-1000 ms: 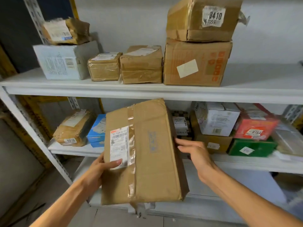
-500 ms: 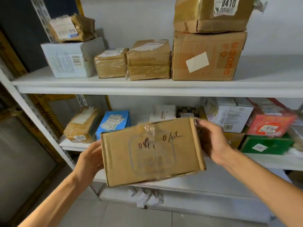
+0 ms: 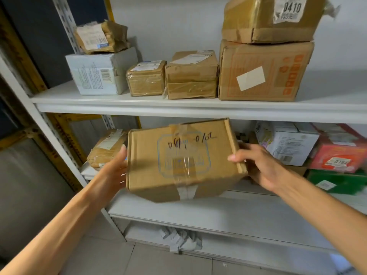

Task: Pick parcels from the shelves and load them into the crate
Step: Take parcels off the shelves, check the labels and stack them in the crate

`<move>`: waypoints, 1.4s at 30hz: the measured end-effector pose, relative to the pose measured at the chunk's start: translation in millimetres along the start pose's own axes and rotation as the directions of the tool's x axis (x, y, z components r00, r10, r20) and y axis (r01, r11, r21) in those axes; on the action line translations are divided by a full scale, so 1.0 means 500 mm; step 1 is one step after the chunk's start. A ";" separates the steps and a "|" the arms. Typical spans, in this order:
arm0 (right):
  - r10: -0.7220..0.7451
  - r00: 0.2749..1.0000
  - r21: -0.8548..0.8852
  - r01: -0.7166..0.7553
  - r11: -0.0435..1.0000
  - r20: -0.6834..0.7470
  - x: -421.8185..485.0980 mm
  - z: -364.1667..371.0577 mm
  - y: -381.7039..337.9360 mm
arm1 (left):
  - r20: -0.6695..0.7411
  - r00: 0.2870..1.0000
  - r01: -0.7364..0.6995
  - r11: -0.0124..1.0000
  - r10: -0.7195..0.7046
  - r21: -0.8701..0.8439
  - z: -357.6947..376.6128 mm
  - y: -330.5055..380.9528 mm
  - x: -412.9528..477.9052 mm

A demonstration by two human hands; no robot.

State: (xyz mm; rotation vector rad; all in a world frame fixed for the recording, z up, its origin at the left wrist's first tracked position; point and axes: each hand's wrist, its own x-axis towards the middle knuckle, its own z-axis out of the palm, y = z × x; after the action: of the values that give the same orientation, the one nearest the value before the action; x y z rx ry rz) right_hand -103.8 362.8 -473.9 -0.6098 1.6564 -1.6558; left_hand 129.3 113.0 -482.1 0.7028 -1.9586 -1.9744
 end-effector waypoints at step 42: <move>0.045 0.998 0.176 -0.052 0.983 0.043 0.512 0.454 0.144 | -0.077 0.991 0.102 0.989 -0.111 -0.107 -0.538 -0.108 0.375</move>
State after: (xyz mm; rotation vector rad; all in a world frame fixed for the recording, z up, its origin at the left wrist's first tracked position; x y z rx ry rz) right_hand -85.7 26.6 -567.7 -0.5066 1.4651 -1.7227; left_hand 117.0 -211.4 -554.2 0.8643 -1.7929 -2.0560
